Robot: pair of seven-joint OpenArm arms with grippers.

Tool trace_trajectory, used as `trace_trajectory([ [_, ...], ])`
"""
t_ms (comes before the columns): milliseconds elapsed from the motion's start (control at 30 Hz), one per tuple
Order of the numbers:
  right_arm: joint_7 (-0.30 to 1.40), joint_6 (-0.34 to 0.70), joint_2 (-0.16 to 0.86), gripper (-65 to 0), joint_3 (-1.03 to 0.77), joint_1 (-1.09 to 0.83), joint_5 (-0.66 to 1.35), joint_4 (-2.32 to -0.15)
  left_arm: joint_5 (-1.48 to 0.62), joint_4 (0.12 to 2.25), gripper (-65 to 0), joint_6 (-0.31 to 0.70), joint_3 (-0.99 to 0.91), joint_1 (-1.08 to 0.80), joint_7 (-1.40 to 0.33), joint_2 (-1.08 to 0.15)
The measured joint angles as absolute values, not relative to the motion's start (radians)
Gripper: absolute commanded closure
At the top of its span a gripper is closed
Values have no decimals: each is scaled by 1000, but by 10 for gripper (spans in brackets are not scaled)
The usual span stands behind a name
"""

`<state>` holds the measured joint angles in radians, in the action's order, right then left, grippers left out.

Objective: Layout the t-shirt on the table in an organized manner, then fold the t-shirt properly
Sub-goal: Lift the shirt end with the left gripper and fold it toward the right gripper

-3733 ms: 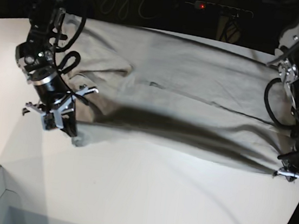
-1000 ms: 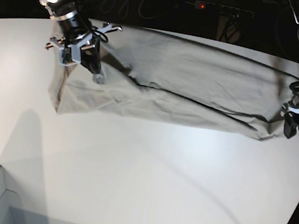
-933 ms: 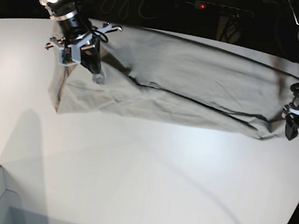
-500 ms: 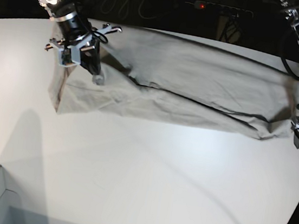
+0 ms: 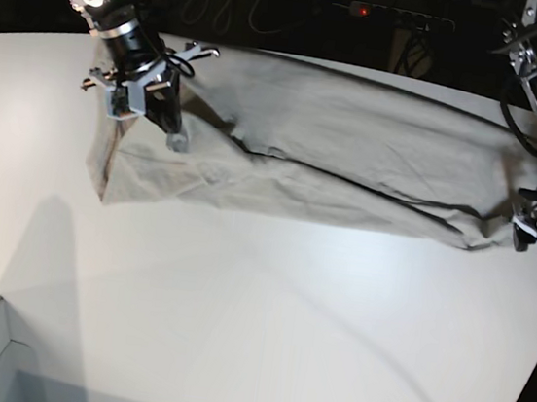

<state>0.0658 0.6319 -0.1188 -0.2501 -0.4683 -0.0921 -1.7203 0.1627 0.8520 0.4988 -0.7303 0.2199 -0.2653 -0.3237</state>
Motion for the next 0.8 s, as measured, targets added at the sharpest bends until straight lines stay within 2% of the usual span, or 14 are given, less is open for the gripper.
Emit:
trace_trajectory([
  [300,67,632,-119,0,-250,-469,-92,-1720,182,851,-322,503,-638,220,-272,-323],
  [400,66,632,-119,0,-250,-469,-92,-1720,179,851,-198,502,-638,221,-271,-321],
  [500,67,632,-119,0,-250,-469,-92,-1720,176,851,-10,501,-641,219,-270,-321],
  [800,66,632,-119,0,-250,-469,-92,-1720,176,886,0,500,-666,213,-273,-314],
])
